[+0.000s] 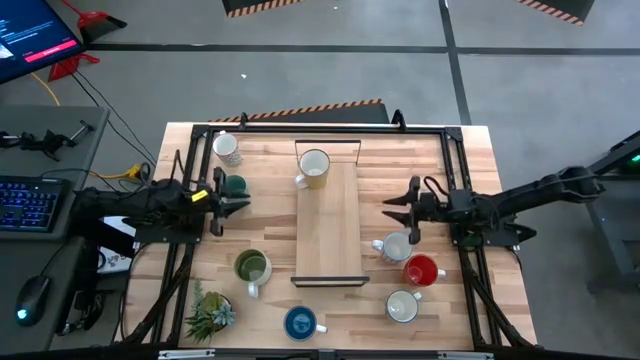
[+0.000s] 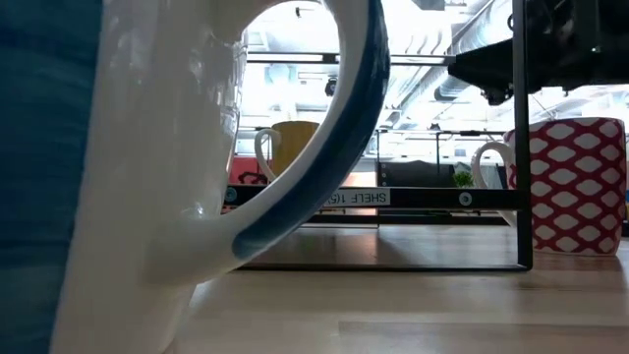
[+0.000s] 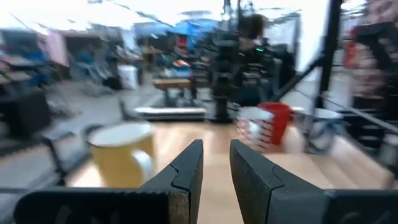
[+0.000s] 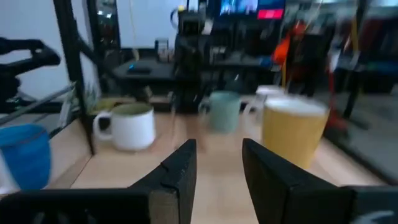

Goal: Place coffee mugs
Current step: Put the white and gray patterned mug on the shelf

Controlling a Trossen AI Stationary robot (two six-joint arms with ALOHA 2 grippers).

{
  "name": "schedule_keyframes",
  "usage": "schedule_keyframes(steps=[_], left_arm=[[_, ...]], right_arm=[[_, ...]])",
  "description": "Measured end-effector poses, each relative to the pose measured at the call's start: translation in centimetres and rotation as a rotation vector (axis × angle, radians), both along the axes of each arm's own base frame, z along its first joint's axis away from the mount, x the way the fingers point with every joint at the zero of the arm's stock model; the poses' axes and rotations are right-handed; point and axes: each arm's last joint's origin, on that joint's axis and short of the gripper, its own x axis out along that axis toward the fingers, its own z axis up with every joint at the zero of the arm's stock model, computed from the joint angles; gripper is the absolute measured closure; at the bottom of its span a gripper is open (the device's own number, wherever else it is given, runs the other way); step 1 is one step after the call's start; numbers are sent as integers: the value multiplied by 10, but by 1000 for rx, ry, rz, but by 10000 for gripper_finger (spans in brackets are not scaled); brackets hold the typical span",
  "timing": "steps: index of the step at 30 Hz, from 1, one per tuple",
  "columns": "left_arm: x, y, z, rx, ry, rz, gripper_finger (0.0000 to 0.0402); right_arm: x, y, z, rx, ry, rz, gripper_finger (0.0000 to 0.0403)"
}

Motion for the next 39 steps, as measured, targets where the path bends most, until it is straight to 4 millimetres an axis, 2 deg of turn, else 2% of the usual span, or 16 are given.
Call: schedule_keyframes(steps=[3, 6, 7, 11, 16, 19, 23, 25, 30, 34, 39], left_arm=[[-3, 5, 6, 14, 22, 162, 332], [-17, 8, 20, -59, 213, 247, 332], [-19, 8, 27, -113, 215, 256, 332], [-25, 8, 62, -144, 243, 248, 332], [-14, 7, 79, -176, 412, 251, 332], [-6, 6, 78, -203, 561, 285, 332], [6, 7, 87, -203, 662, 323, 332], [9, 10, 96, -177, 702, 399, 332], [9, 25, 115, -162, 758, 699, 332], [12, 38, 117, -232, 834, 727, 332], [19, 61, 109, -323, 934, 747, 332]], right_arm=[[4, -1, 2, -15, 26, -45, 291], [8, -1, 1, -17, 58, -69, 291], [9, -1, 0, -19, 68, -77, 291], [11, -2, -2, -6, 89, -120, 291], [12, -2, -4, 7, 98, -131, 291], [12, -4, -5, 7, 106, -140, 291], [13, -5, -6, 8, 113, -114, 291], [13, -6, -6, 18, 116, -93, 291], [14, -5, -7, 53, 116, -41, 291], [14, -5, -7, 54, 116, -38, 291], [14, -5, -7, 53, 116, -37, 291]])
